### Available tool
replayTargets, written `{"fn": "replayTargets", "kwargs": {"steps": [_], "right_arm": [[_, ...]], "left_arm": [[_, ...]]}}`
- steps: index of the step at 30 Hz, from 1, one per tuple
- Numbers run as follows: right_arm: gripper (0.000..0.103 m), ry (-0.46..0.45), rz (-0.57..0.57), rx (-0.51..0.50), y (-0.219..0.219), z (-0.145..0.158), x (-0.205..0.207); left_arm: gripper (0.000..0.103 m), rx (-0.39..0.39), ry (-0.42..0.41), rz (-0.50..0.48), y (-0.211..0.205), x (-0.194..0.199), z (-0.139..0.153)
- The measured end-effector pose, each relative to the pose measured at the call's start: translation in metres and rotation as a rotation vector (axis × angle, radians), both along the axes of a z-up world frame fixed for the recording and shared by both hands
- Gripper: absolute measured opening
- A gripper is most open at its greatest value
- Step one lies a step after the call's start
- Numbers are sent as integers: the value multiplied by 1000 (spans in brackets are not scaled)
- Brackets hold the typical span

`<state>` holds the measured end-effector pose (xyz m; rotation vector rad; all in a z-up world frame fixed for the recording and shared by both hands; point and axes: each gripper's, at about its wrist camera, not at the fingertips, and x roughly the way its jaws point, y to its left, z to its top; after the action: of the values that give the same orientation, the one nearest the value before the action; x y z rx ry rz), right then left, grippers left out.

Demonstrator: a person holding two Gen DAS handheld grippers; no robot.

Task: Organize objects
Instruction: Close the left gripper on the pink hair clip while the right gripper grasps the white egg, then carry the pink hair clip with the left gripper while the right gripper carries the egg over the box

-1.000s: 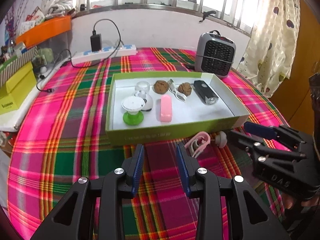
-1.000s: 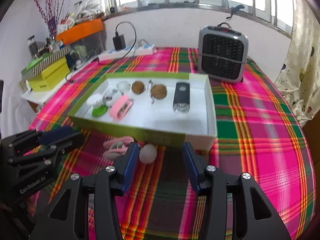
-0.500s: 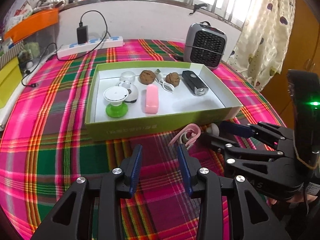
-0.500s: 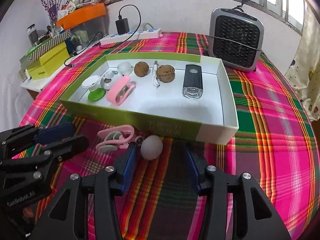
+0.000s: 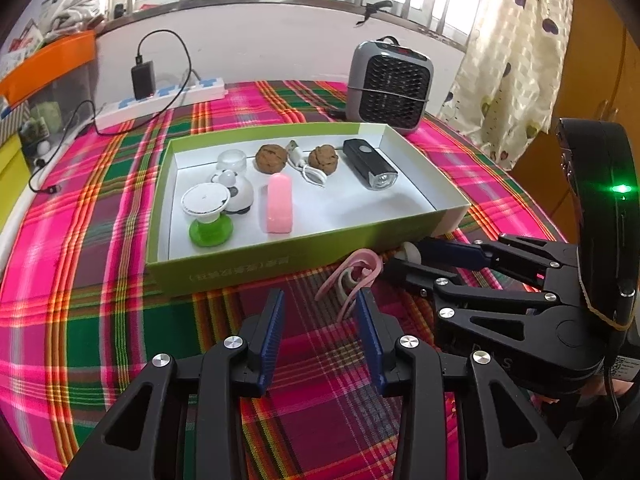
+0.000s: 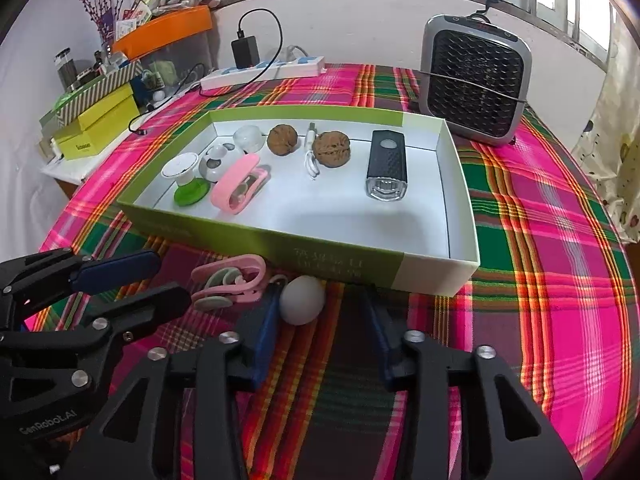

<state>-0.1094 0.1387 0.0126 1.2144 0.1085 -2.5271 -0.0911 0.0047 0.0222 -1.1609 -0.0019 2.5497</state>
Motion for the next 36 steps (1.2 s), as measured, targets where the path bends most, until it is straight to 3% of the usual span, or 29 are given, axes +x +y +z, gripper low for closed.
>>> {"fn": "replayTargets", "kwargs": {"steps": [6,36], "right_arm": [[23,-6,1,-25,5,0,-1],[23,-1,-66,-44,41,3,10]], "left_arm": [[36,2,-1,-25,5,-4,0],[37,-56,-34,-78,39,-21,-12]]}}
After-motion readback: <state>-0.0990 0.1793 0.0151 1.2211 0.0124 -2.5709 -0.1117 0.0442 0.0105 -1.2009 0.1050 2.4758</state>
